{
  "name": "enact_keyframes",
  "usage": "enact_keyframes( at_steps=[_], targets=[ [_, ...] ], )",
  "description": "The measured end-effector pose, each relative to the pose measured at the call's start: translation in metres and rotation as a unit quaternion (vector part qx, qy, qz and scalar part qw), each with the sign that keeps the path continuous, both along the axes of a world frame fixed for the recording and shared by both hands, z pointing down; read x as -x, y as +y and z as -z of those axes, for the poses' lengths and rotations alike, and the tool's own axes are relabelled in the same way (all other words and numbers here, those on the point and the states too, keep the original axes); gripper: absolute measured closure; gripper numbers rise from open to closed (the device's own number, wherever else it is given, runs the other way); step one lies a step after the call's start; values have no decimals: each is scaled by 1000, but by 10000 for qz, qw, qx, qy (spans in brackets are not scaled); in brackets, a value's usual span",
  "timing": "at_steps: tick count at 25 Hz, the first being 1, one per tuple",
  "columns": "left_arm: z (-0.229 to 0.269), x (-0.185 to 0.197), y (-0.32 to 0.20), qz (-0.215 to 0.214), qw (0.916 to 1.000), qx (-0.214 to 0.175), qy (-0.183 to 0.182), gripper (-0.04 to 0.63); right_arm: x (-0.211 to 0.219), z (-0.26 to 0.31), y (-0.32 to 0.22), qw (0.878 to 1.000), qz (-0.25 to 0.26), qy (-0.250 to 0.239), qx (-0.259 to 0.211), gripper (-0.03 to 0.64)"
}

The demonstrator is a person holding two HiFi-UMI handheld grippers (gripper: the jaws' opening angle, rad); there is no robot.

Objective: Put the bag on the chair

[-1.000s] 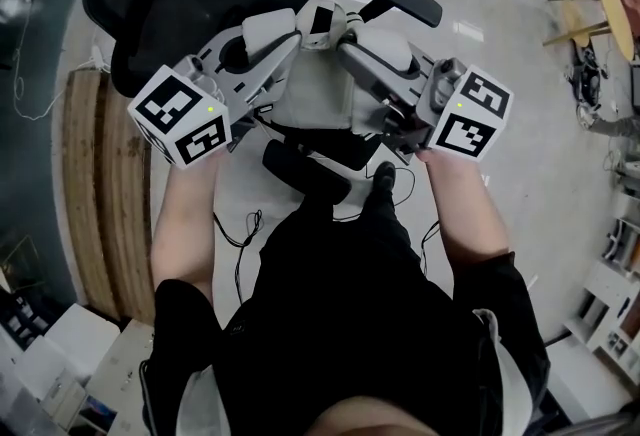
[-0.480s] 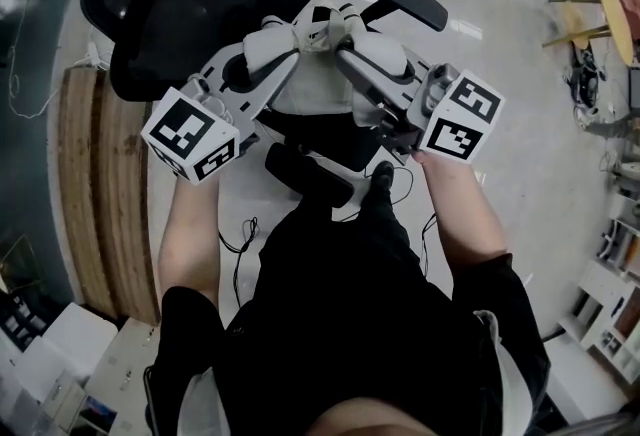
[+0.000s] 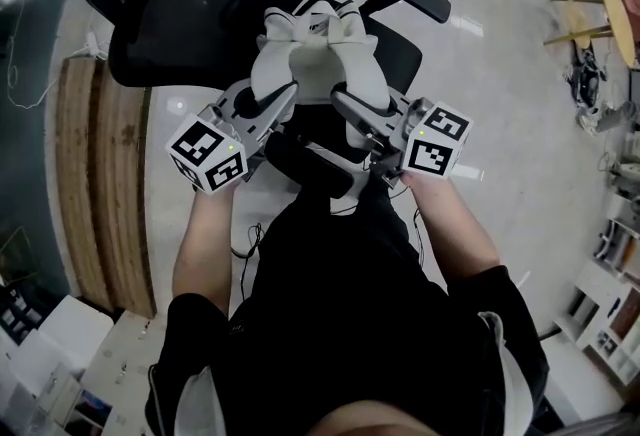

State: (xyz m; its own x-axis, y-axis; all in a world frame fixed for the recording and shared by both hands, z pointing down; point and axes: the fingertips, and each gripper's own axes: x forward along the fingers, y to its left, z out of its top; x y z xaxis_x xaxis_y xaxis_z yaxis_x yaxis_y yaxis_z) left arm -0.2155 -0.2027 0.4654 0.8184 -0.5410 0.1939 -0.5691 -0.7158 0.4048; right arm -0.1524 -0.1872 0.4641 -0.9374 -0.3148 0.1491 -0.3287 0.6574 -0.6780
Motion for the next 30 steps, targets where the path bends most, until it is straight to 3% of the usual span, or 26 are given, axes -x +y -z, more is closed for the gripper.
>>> enact_keyframes(
  at_steps=[6, 10, 15, 19, 24, 30],
  targets=[
    [-38, -3, 27, -88, 9987, 225, -453, 543, -12, -49, 30, 9968, -180, 578, 528, 505],
    [-62, -1, 40, -149, 9949, 273, -963, 532, -24, -60, 33, 9948, -320, 777, 567, 463],
    [-91, 12, 48, -84, 9899, 492, -1330, 502, -42, -87, 39, 9888, -429, 1317, 562, 406],
    [-100, 11, 57, -47, 9855, 648, -1567, 461, -59, -93, 42, 9861, -655, 1368, 672, 382],
    [-115, 24, 59, 198, 9807, 786, -1781, 404, -72, -89, 44, 9845, -774, 1495, 488, 360],
    [-119, 42, 65, 515, 9776, 850, -1856, 357, -102, -98, 60, 9791, -1194, 1448, 785, 359]
  ],
)
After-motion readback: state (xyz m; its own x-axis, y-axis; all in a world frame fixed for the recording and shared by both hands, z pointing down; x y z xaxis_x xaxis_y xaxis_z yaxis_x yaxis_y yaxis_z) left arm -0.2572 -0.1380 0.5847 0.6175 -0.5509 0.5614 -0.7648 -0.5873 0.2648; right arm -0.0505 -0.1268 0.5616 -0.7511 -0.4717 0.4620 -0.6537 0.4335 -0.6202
